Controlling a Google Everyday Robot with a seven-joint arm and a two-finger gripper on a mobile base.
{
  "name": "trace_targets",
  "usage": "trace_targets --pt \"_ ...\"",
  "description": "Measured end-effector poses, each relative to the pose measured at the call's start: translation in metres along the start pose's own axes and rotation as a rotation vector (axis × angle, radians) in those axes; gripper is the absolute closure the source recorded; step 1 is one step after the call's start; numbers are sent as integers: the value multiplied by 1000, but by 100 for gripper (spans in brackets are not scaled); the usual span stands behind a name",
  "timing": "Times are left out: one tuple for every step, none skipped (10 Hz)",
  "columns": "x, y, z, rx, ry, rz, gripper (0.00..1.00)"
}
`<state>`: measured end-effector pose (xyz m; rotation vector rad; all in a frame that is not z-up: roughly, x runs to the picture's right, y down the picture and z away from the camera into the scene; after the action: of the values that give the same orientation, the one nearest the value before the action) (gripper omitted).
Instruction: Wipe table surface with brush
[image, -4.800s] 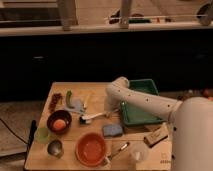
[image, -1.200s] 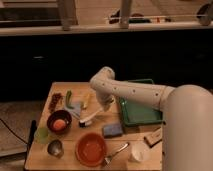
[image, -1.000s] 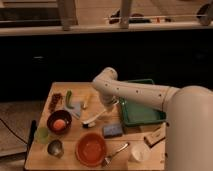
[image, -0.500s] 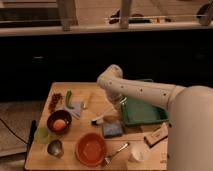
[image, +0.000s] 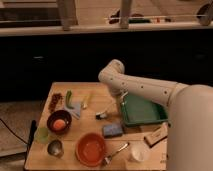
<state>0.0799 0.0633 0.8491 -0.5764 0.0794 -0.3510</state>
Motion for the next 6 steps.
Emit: trace_targets --pt "-8 -6 0 8 -7 -15 100" --pt "-19 -11 3 13 -20 -35 100" --pt "-28 -14 5 13 -30 -55 100" --pt "-41 -18 7 14 -46 -87 100" --pt "-52 -21 8 15 -61 -117 100" --pt "-57 -21 10 15 -70 -138 100"
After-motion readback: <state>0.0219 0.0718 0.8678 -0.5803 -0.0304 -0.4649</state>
